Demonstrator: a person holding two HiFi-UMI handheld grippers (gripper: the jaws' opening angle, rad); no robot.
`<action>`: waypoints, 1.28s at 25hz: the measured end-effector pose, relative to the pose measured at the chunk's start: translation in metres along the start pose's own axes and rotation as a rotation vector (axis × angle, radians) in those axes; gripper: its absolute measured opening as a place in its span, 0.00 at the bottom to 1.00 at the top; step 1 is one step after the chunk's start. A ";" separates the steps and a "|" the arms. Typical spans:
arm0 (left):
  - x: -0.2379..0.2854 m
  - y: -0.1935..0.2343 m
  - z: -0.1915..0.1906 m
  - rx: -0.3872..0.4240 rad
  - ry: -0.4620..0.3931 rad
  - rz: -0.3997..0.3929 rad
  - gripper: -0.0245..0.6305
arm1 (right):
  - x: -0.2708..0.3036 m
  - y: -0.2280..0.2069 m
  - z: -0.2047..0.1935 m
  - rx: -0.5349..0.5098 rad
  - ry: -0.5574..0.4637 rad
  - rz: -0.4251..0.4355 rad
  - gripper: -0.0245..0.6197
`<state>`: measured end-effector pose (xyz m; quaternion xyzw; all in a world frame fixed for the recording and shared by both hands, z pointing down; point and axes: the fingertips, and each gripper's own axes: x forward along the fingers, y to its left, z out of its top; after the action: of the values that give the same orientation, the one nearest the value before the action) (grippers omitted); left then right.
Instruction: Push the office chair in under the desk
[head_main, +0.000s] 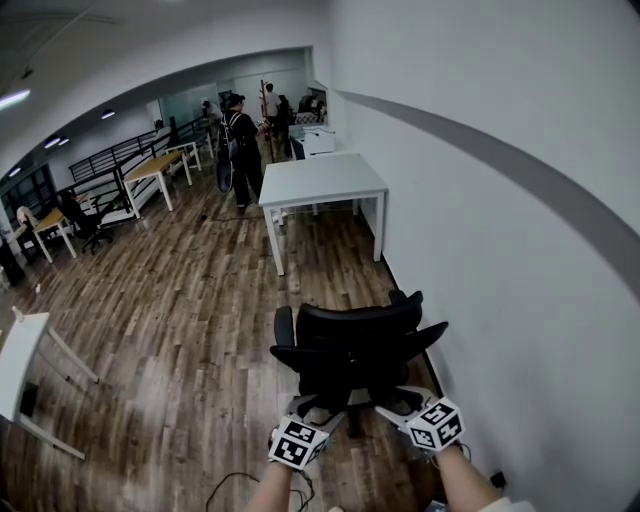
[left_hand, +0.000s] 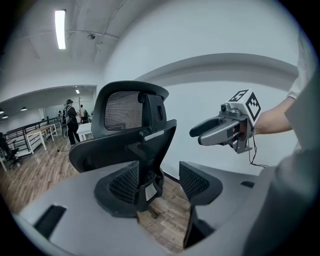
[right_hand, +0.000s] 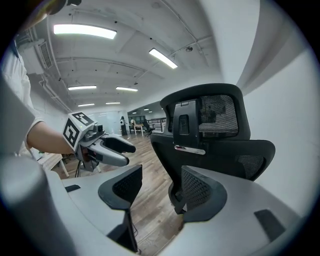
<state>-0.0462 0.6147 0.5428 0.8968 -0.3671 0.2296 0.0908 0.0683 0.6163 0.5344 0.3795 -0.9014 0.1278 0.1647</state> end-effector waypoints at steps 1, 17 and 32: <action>0.001 0.004 -0.002 0.021 0.011 0.005 0.41 | 0.000 -0.002 -0.001 -0.007 0.008 0.002 0.43; -0.001 0.058 -0.002 0.237 0.147 0.018 0.55 | -0.008 -0.057 0.006 -0.177 0.153 -0.046 0.55; 0.032 0.114 0.026 0.428 0.298 0.041 0.65 | 0.010 -0.140 0.033 -0.481 0.349 -0.004 0.56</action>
<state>-0.0968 0.5047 0.5346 0.8442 -0.3105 0.4337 -0.0527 0.1570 0.5031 0.5235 0.3038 -0.8632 -0.0263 0.4024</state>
